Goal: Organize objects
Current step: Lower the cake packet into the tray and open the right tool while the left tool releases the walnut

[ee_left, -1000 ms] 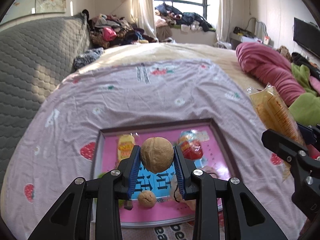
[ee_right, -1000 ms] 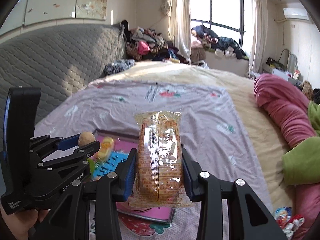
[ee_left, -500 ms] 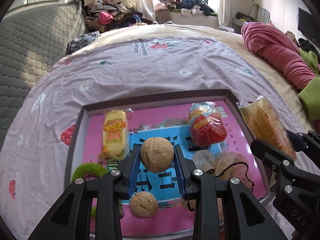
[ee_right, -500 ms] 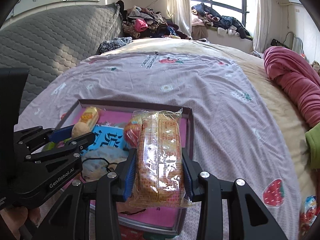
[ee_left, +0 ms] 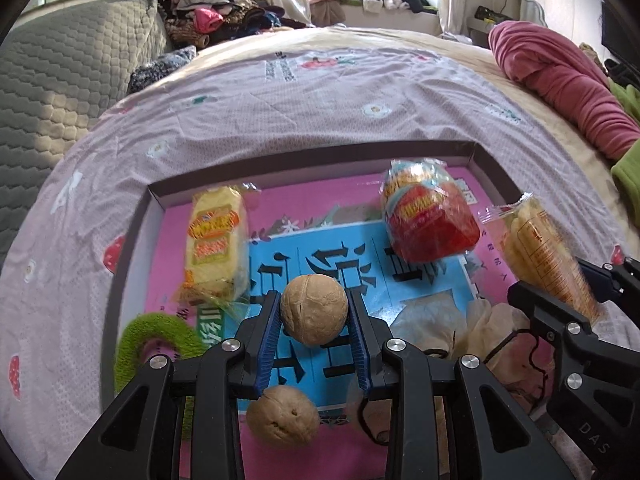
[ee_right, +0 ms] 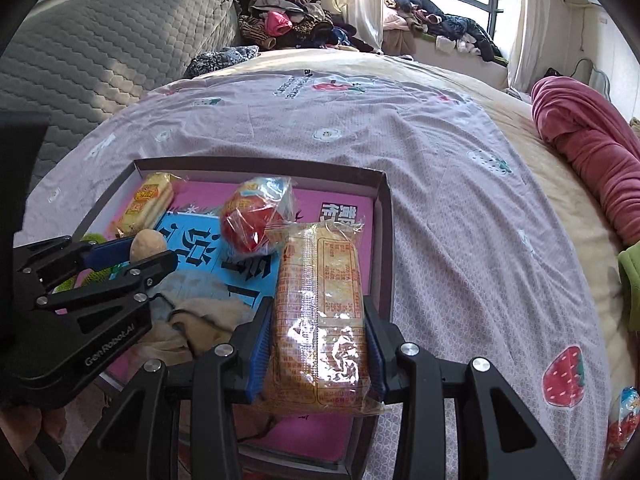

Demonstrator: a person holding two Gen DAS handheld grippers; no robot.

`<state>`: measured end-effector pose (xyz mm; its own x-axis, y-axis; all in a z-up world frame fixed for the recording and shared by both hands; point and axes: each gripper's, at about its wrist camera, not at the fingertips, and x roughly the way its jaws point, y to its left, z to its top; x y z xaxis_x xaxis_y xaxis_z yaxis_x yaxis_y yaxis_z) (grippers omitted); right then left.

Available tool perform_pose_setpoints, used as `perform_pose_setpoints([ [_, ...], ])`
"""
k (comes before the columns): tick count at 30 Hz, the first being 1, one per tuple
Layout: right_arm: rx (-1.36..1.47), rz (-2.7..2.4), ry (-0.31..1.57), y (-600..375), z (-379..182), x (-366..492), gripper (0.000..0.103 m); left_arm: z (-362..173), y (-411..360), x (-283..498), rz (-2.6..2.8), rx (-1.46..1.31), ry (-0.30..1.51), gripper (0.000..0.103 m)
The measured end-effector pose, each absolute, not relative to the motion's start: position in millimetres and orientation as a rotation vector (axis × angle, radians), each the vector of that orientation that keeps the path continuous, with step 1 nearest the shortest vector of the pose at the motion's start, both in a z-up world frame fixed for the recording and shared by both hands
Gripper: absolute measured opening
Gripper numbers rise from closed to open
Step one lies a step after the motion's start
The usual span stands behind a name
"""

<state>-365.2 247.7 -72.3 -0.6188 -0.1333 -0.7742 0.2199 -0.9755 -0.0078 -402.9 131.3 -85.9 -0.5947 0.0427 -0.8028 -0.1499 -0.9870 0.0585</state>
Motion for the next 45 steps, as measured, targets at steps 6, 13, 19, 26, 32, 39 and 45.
perform_pose_setpoints([
  [6,1.284,-2.641,0.164,246.1,-79.3,-367.8,0.041,-90.9,133.1,-403.6,2.698,-1.365,0.187,0.034],
  [13,1.3,-2.627,0.177,242.8,-84.6,-370.4,0.042,-91.5,135.2,-406.2,2.7,-1.375,0.207,0.034],
  [19,1.304,-2.617,0.166,244.1,-88.1,-370.8,0.042,-90.8,134.0,-406.2,2.708,-1.367,0.192,0.034],
  [26,1.311,-2.614,0.149,246.6,-88.5,-370.6,0.042,-90.8,128.5,-406.4,2.722,-1.369,0.179,0.056],
  [32,1.286,-2.619,0.133,248.1,-85.0,-367.2,0.045,-88.8,125.3,-404.2,2.735,-1.36,0.185,0.064],
  [39,1.257,-2.639,0.118,250.3,-78.3,-364.3,0.059,-86.1,118.3,-403.5,2.755,-1.363,0.178,0.071],
  [45,1.225,-2.645,0.098,251.7,-72.4,-361.6,0.066,-80.4,116.7,-400.1,2.77,-1.343,0.177,0.076],
])
